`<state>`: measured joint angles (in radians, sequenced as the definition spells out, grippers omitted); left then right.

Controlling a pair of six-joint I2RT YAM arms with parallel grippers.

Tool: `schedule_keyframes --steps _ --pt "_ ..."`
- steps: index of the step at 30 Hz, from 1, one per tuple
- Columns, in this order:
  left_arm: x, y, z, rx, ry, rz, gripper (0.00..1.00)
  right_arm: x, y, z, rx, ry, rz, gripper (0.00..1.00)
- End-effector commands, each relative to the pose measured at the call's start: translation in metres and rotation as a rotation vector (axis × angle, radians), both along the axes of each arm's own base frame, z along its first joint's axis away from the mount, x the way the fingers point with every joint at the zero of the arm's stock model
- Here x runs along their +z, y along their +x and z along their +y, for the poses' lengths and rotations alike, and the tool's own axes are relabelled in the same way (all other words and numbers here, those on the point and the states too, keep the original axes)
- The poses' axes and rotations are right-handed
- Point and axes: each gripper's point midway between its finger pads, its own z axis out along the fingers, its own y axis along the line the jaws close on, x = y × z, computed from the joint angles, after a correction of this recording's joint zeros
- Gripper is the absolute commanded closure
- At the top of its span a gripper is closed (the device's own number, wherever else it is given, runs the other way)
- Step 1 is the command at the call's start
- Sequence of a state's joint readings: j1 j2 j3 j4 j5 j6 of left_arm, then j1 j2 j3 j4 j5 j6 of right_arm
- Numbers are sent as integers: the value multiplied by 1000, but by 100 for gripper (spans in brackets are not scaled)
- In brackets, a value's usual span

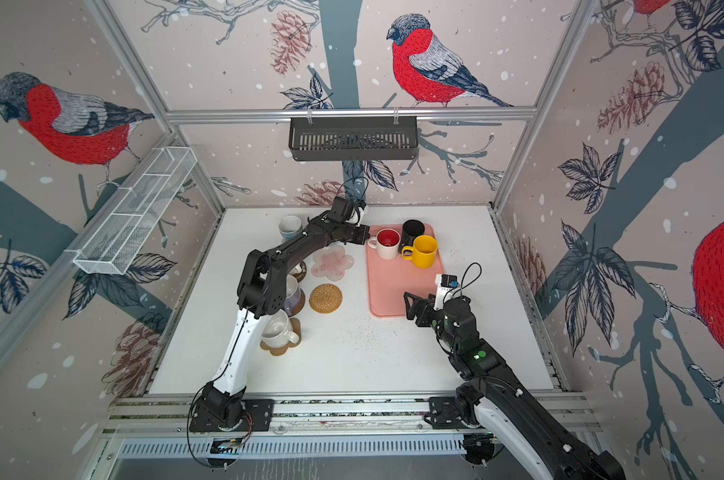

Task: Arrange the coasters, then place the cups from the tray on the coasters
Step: 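Move the left gripper above the red-lined white mug on the tray, then lower the left gripper onto the red mug's rim and close it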

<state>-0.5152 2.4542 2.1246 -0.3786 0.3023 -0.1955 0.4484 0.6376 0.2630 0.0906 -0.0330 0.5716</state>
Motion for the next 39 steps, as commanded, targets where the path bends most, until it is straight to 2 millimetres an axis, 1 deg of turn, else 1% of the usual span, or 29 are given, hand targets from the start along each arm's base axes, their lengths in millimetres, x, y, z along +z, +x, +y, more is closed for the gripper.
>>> schedule_keyframes --steps 1,4,9,16,21,32,36,39 --pt "9 6 -2 8 -12 -36 100 9 2 2 6 12 -40 13" --pt "9 9 -6 -2 -15 -28 100 8 2 1 2 10 -39 13" --pt "7 4 -10 -13 -11 -20 100 8 2 -1 -4 9 -43 13" --pt "4 -15 -15 -35 -6 -19 100 8 2 -1 -4 10 -42 13" --pt "1 -28 -13 -35 -6 -18 100 8 2 -1 -5 9 -41 13" --pt "11 -65 -25 -76 -22 -32 100 7 2 -2 -8 7 -43 13" --pt "13 -72 -26 -86 -18 -34 100 7 1 -2 -10 7 -45 13" --pt "13 -73 -19 -69 12 -37 100 9 1 -2 -8 8 -47 13"
